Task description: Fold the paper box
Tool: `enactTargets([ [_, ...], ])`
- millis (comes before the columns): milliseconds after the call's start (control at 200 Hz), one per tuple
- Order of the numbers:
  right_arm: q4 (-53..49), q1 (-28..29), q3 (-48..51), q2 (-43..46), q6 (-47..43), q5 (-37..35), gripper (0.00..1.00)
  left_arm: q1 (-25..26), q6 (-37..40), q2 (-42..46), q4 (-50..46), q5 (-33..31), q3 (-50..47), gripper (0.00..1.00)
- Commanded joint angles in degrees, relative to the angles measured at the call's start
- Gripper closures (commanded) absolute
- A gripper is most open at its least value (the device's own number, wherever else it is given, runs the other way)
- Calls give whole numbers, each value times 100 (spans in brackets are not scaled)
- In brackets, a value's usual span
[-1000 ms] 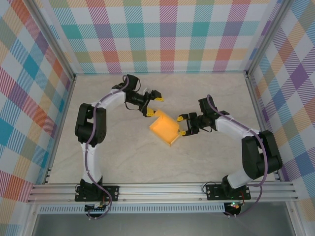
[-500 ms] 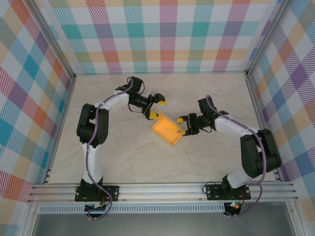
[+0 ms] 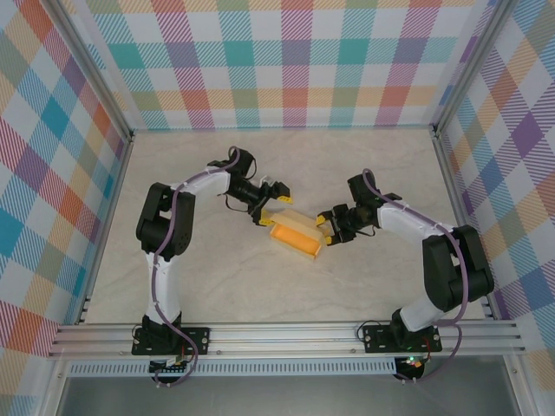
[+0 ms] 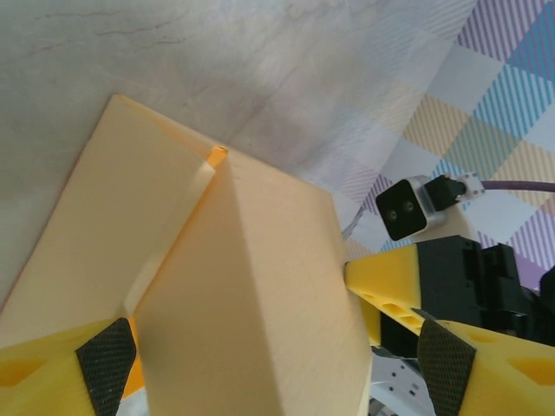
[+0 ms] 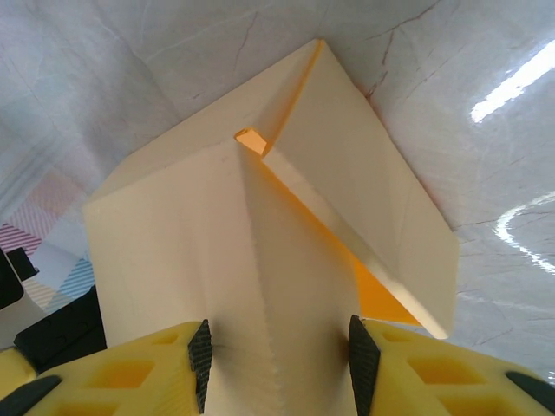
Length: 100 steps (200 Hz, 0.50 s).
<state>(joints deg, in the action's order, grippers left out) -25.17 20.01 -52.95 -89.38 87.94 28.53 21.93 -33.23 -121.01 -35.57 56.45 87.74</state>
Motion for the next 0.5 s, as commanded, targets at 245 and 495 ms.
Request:
enactTargets([
  [245,-778,64,-295,103,-568,-381,52,65,656,215,-542,-492,-78,13],
  [495,-888,66,-304,216,-642,-464,52,-211,879,471,-643,-701,-38,13],
])
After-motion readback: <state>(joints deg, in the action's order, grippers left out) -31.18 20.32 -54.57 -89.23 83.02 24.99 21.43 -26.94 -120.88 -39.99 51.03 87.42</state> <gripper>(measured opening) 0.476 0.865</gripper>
